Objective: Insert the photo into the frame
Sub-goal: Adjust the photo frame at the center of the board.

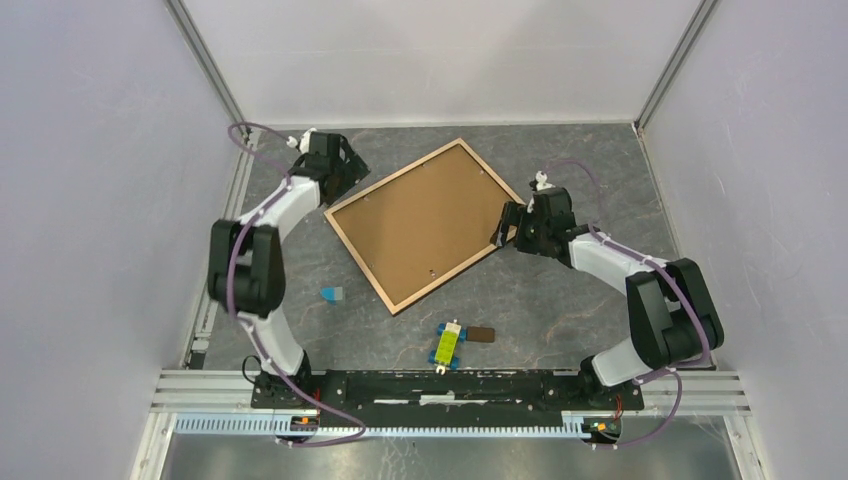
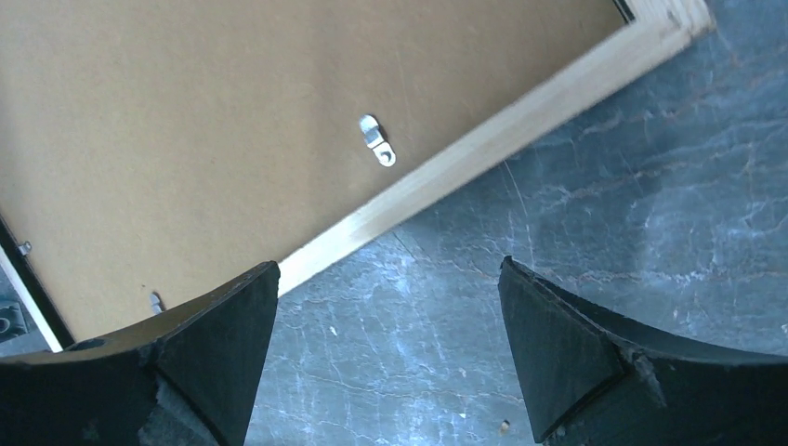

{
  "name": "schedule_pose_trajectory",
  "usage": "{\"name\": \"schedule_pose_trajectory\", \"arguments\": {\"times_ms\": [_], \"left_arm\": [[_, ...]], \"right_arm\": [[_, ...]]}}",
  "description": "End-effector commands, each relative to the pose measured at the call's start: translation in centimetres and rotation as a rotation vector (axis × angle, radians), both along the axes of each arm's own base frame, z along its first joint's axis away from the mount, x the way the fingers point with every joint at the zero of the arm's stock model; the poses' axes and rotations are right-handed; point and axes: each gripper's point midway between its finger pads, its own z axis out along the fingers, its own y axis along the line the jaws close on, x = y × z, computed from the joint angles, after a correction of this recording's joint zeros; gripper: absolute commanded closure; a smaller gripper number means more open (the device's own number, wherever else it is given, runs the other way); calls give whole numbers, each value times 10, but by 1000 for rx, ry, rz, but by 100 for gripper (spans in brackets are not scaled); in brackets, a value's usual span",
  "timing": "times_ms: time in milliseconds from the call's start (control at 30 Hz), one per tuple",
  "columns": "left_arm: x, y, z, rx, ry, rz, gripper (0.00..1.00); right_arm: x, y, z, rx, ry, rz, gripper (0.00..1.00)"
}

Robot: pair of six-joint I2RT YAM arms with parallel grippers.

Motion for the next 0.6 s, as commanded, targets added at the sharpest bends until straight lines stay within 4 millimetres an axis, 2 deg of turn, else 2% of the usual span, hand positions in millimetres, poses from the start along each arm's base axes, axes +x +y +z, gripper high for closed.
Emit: {"name": "schedule_pose_trajectory", "arguments": {"times_ms": [0,133,333,467,567], "left_arm": [[46,-19,-2,-16,-8,-181,0],[69,-27,-11,33,-20,-284,0],[85,-22,-51,124,137,-366,0],[71,-27,-86,82,261,-397,0],[51,-39,-99,-13,308,-405,1]], "right_arm": [[9,5,7,107,-76,-20,7],[3,11,-11,152,-30,7,7],[7,16,-26,183,-9,-1,8],[14,17,-29,196,-17,-15,9],[25,18,-28,194,-28,-23,9]]}}
